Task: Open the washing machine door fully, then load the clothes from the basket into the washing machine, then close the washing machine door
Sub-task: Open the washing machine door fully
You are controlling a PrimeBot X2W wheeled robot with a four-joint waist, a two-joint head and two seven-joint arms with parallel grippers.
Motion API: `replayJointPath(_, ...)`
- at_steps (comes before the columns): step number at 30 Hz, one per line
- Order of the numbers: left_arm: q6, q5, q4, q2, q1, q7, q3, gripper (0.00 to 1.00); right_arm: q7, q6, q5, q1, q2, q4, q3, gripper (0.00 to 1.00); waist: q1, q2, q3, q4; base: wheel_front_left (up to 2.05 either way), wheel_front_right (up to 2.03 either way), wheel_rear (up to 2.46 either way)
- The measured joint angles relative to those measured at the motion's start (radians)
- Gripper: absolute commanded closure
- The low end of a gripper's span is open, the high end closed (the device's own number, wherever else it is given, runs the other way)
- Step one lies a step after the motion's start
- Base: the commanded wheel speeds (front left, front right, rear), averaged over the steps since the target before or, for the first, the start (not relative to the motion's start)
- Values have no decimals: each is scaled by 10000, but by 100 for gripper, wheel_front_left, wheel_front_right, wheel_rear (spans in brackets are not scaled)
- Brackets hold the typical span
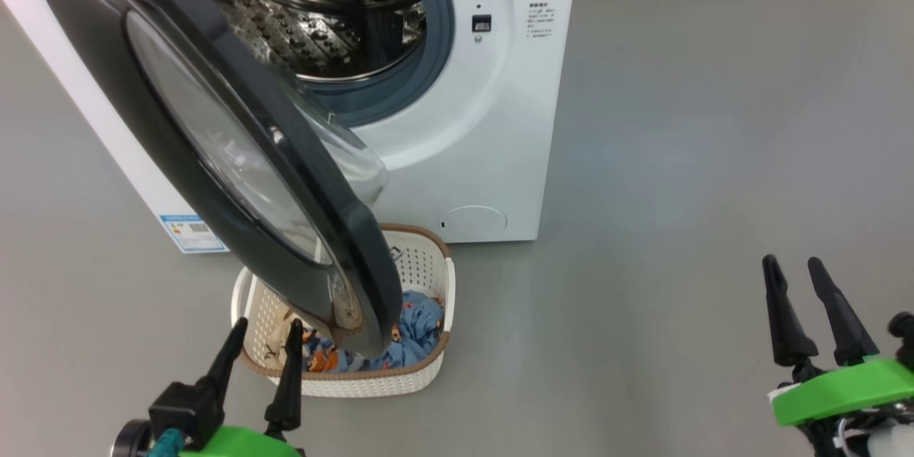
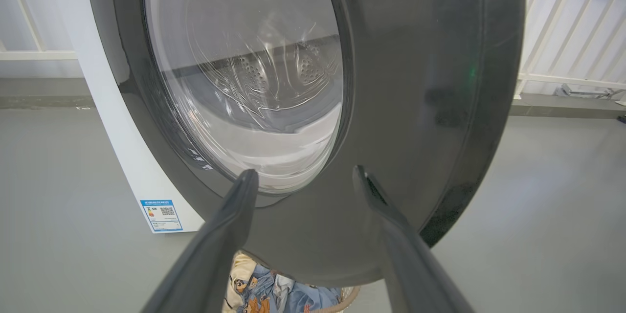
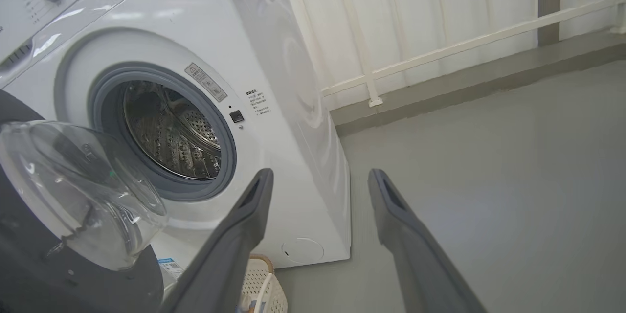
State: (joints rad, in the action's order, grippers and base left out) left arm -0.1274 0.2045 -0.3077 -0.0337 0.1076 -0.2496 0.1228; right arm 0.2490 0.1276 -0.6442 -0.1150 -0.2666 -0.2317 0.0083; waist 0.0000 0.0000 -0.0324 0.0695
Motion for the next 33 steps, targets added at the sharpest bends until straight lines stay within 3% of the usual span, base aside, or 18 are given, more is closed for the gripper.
replayJointPath(6,-2,0,-33,-6,-63,0,8,0,6,2,3467,683,949,713,-863,0,0,-1,205,-33,0,0,0)
replayJointPath(10,-2,0,-42,-8,-136,0,27,0,6,4,4725,1187,1471,874,-1095,0,0,0,279,-20,0,0,0)
replayJointPath(16,-2,0,-79,-10,-239,2,36,0,6,4,5396,1494,1799,865,-1338,0,0,0,342,-29,0,0,0)
replayJointPath(33,-2,0,-107,-10,-265,0,23,0,6,4,5513,1726,2050,913,-1528,0,0,0,380,-83,0,0,0)
